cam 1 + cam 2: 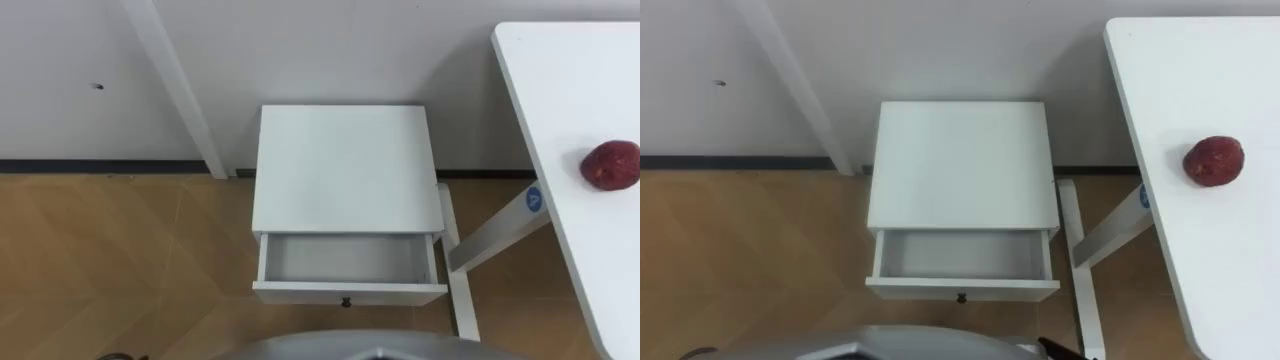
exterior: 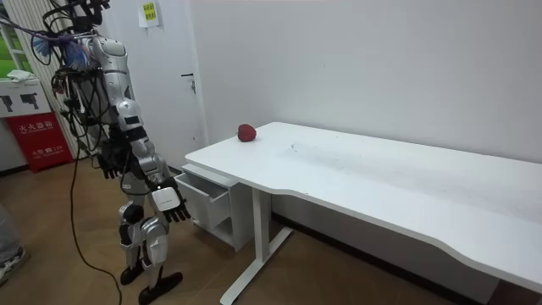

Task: Put apple and close drawer

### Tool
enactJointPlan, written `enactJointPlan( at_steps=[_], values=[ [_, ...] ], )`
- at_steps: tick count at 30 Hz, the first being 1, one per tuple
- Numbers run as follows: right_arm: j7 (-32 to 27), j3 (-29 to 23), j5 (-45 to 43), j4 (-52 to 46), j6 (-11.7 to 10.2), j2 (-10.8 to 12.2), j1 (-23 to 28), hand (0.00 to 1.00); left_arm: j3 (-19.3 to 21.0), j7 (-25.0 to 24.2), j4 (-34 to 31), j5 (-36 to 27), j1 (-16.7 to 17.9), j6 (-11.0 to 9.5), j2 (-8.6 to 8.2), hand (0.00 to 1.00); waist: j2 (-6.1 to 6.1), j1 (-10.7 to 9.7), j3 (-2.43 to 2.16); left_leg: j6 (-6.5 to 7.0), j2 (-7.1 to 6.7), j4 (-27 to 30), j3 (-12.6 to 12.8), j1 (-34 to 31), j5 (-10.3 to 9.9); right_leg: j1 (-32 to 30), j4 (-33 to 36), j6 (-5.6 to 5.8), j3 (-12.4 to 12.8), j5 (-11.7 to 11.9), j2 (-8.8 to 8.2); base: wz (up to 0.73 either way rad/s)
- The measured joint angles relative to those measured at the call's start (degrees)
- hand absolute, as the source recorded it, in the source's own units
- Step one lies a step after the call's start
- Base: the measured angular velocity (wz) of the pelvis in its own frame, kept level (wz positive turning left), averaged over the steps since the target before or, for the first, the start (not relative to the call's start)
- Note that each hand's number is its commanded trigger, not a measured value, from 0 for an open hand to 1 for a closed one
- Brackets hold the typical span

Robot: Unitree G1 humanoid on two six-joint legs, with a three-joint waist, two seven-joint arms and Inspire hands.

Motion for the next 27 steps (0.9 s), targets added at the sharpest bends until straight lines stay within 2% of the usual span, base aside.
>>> enactJointPlan(
  at_steps=[5, 11, 19, 25, 27],
  values=[
    [-1.3, -0.1, -0.1, 0.0, -0.4, 0.0, -0.1, 0.0, -0.1, 0.0, 0.0, -0.1, -0.1, -0.3, 0.04, 0.0, 0.23, 0.0, -0.06, 0.0, -0.01, -0.1, 0.0, 0.0, 0.0, -0.2, 0.0, 0.03, 0.0, 0.0, -0.01, 0.0],
    [-5.1, -4.1, 1.3, 0.0, -1.2, 0.1, -0.2, 0.0, 0.0, 0.4, 0.2, -0.1, -0.2, -0.8, 0.03, 0.0, 0.64, -0.1, 0.01, 0.0, -0.03, -0.3, 0.1, 0.0, 0.0, -0.4, 0.0, 0.04, 0.0, 0.0, -0.02, 0.0],
    [-10.0, -11.8, 12.5, -1.1, -1.7, 0.3, 0.1, 0.0, 1.7, 2.7, 0.2, -0.2, 0.4, -1.2, 0.05, 0.0, 0.51, -0.9, -0.02, 0.02, -0.01, -0.3, 1.2, 0.1, 0.0, -0.9, 0.1, 0.07, 1.0, 0.1, -0.02, -0.07],
    [-17.8, -18.4, 23.5, -5.4, -1.9, 0.4, 0.5, 0.0, 1.8, 3.7, 0.9, -0.2, 0.2, -1.2, 0.12, 0.0, 0.87, -2.9, -0.24, 0.03, 0.06, -0.8, 1.5, 0.1, 0.0, -0.9, 0.2, 0.11, 1.4, 0.1, 0.05, -0.03],
    [-21.6, -21.1, 26.3, -8.4, -3.0, 0.4, 1.0, 0.0, 2.3, 3.9, 0.8, -0.2, 0.3, -1.2, 0.17, 0.0, 0.74, -3.4, -0.42, 0.03, 0.01, -0.7, 1.6, 0.1, 0.0, -0.9, 0.4, 0.11, 1.5, 0.2, 0.04, 0.0]
  ],
)
